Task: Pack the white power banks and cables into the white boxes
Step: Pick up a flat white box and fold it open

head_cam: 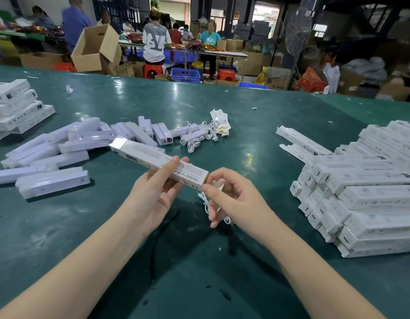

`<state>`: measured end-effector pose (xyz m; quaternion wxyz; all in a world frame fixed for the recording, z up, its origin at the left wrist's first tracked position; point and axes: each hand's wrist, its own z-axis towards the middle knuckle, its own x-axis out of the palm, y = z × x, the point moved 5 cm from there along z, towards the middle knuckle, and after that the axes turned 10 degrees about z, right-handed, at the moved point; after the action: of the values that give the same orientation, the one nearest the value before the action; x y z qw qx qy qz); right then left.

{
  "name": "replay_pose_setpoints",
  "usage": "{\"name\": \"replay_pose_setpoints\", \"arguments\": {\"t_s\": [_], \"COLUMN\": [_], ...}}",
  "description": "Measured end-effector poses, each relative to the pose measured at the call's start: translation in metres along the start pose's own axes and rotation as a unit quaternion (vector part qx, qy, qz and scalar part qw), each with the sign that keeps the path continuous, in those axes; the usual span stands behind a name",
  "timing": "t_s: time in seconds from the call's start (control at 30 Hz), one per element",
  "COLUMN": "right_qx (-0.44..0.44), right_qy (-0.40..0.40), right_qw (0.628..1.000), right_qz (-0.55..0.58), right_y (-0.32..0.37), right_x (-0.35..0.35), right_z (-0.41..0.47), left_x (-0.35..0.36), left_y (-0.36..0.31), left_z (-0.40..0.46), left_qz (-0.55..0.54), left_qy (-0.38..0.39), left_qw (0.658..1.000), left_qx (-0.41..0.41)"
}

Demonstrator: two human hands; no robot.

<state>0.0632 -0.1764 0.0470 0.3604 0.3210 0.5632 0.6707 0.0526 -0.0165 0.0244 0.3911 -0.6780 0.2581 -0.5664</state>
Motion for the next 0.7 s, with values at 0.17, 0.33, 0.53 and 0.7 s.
{"name": "replay_pose_setpoints", "arguments": {"t_s": [0.17,0.33,0.53,0.7], "right_qx": [0.025,-0.004,0.011,0.033], "right_qy": [0.023,0.008,0.023,0.056], "right_qw": [0.997,0.995,0.991,0.981], "right_qz": [0.073,0.098,0.128,0.183], "right_y": [0.001,0.002,0.001,0.002], "right_x": [0.004,0.005,0.002,0.003], "right_z": [0.0,0.001,0.001,0.001], "left_x": [0.003,0.007,0.01,0.015], "left_y": [-0.001,0.0,0.0,-0.001], "left_z": [-0.001,-0.003,-0.006,-0.011], "left_qz": [0.005,0.007,-0.016,-0.022], "left_qy": [0.013,0.026,0.025,0.04], "left_qw": [1.0,0.999,0.999,0.998], "left_qx": [-0.014,-0.017,-0.028,-0.046]}}
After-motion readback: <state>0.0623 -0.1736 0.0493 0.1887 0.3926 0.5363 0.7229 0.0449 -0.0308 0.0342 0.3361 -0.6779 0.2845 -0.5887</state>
